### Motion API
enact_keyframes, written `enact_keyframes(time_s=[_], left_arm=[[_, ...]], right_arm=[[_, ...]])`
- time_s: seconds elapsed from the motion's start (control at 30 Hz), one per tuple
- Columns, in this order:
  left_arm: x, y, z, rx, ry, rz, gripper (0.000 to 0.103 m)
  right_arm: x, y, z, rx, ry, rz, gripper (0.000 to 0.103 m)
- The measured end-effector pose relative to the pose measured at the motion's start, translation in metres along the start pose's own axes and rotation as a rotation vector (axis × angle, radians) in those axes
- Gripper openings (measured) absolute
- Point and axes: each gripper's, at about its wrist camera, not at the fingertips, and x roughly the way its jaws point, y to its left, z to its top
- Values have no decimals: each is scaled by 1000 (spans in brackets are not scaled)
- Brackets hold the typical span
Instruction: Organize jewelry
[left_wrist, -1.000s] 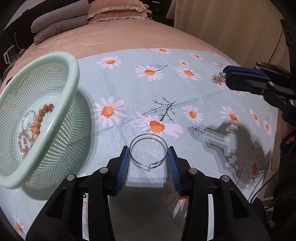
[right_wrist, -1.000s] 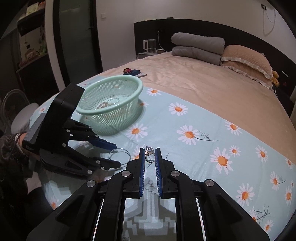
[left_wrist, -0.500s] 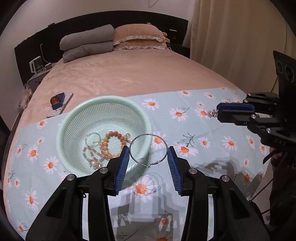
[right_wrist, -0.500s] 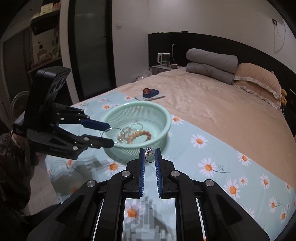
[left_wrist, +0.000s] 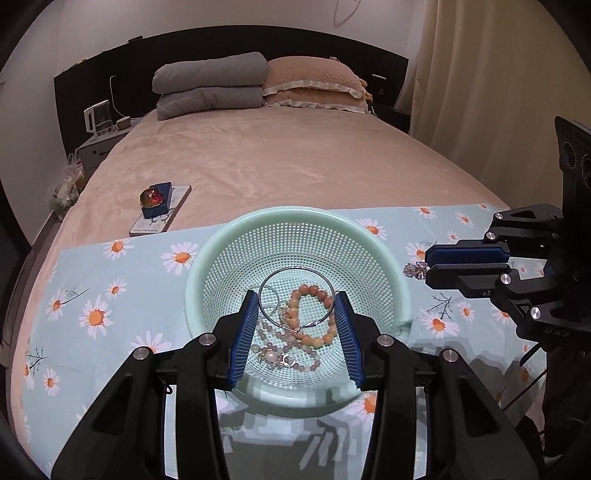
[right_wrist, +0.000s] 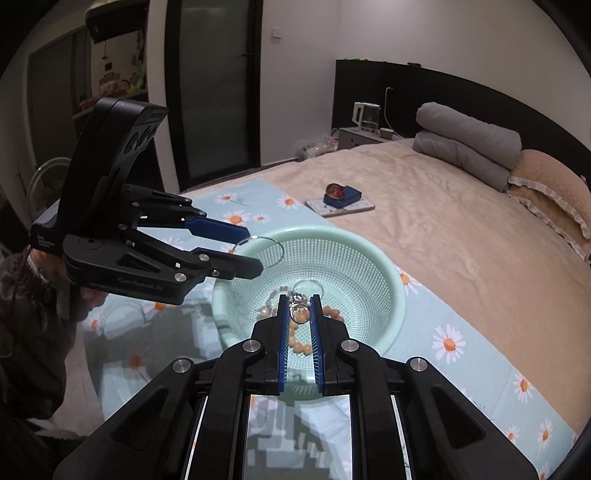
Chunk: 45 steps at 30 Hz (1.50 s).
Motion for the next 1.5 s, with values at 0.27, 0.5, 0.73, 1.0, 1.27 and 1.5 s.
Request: enact_keyframes(time_s=[0.27,0.5,0.73,1.0,1.27,1.5], left_arm=[[27,22,-15,-61,2,53,69],[10,25,-19,-82,-41,98,97],[-16,7,-22,-51,-24,117,97],[-49,-23,-42,-48,-4,114,97],[-84,-74,-61,-16,5,114,97],[-111,-128,-87,28,-13,103,97]], right_arm=[[35,-33,-16,193,-63,-183,71],[22,-40,-23,234,-112,-206,82],[-5,-28,-17,239,-107,-239,85],[-45,-5,-25,274,-83,-259,86],[-116,21,-51,286,-130,-302,87],[-163,42,-100,327,-171,-337,88]])
